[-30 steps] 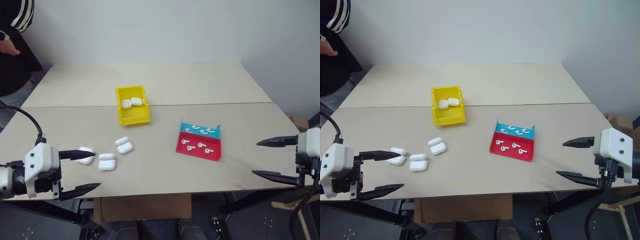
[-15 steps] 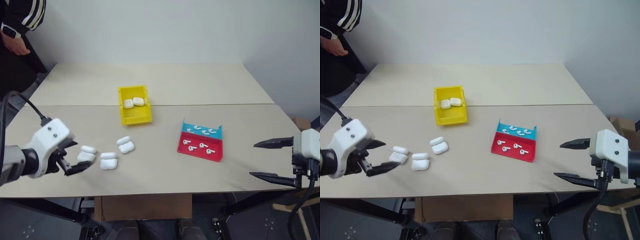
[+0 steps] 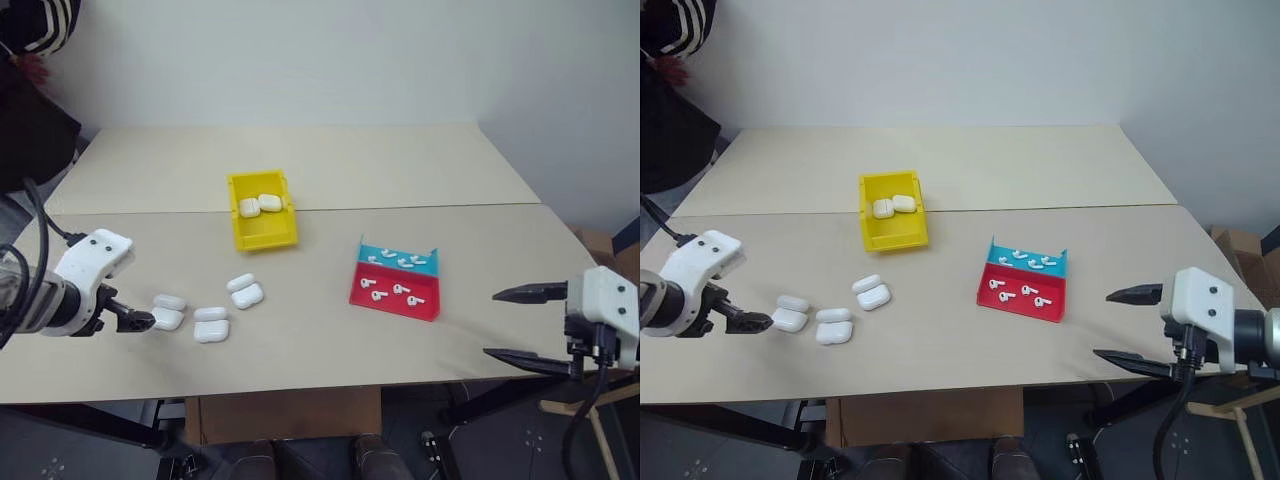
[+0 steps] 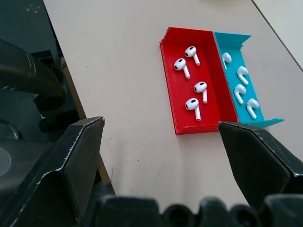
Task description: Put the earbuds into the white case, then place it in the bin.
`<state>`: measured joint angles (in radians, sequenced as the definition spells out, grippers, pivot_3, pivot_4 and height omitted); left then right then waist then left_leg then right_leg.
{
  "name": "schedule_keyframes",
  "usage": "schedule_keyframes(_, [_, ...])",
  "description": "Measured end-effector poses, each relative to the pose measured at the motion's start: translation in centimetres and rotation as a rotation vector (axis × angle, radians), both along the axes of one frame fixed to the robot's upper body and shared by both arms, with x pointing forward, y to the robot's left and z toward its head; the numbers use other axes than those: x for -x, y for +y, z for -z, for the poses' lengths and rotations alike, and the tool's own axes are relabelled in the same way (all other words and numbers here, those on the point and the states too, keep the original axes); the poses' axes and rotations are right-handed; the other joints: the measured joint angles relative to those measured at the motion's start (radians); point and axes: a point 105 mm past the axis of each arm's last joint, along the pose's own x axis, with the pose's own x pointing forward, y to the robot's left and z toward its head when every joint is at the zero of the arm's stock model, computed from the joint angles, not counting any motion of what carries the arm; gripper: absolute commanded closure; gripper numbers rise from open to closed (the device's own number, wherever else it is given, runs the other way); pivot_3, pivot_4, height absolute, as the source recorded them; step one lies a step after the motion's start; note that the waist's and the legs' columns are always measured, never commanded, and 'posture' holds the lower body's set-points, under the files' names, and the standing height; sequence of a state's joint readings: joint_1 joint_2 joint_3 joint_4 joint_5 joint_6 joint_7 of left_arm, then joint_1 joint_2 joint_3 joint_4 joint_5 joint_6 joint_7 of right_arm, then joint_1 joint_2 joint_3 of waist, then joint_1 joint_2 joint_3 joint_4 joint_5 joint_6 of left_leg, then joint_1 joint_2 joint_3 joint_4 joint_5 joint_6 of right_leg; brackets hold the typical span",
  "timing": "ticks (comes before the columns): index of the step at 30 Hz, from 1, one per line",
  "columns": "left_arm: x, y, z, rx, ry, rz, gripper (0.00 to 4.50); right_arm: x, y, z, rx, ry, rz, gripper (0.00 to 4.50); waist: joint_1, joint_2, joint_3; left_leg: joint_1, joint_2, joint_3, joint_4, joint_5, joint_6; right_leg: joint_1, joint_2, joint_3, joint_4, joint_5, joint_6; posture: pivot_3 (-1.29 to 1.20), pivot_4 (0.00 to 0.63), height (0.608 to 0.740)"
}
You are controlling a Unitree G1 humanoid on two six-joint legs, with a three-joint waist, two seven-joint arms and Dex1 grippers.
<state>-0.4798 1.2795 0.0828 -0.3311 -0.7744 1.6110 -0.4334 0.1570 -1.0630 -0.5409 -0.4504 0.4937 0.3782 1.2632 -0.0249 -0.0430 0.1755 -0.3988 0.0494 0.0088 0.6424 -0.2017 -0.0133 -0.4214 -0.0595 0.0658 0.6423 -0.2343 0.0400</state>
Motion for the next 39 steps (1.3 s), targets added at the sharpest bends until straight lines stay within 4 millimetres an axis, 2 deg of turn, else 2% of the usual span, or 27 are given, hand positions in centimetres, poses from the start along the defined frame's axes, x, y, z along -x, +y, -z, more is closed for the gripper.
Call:
schedule_keyframes(3, [-1.2, -0.1, 1.2, 0.039, 0.027, -0.037, 0.0, 0.2, 0.3, 0.7, -0.013, 0.02, -0.004, 0.06, 0.01, 0.0, 0.0, -0.001, 0.0, 0.0, 0.0, 0.0, 0.0, 0.0, 0.0, 0.0, 0.0, 0.001, 0.001, 0.0, 0.15, 0.74])
schedule_keyframes(8, [-2.0, -0.4, 2.9, 0.037, 0.098, -0.052, 0.0, 0.7, 0.3, 1.0, -0.008, 0.032, 0.0, 0.06, 0.011, -0.001, 0.0, -0.002, 0.0, 0.0, 0.0, 0.0, 0.0, -0.001, 0.0, 0.0, -0.001, 0.002, 0.003, 0.0, 0.15, 0.74])
schedule_keyframes(17, [-3.1, -1.4, 3.7, 0.04, 0.136, -0.038, 0.0, 1.0, 0.1, 1.1, -0.012, 0.025, 0.025, 0.06, 0.008, -0.002, 0.0, -0.001, 0.0, 0.0, 0.0, 0.0, 0.0, 0.0, 0.0, 0.0, 0.0, 0.002, 0.003, 0.0, 0.15, 0.74])
schedule_keyframes(22, [-3.5, -1.7, 4.8, 0.038, 0.157, -0.052, 0.0, 0.9, 0.1, 1.1, -0.014, 0.017, 0.033, 0.06, 0.009, -0.002, 0.0, -0.002, -0.001, -0.001, 0.001, 0.0, 0.0, 0.0, 0.0, 0.0, 0.0, 0.002, 0.003, 0.0, 0.15, 0.74])
schedule_keyframes(39, [-4.5, -1.9, 5.2, 0.024, 0.154, -0.076, 0.0, 1.1, 0.0, 1.3, -0.014, 0.025, 0.047, 0.06, 0.013, -0.001, 0.0, -0.001, -0.001, -0.002, 0.002, 0.0, 0.0, 0.001, 0.0, 0.0, 0.001, 0.002, 0.003, 0.0, 0.15, 0.74])
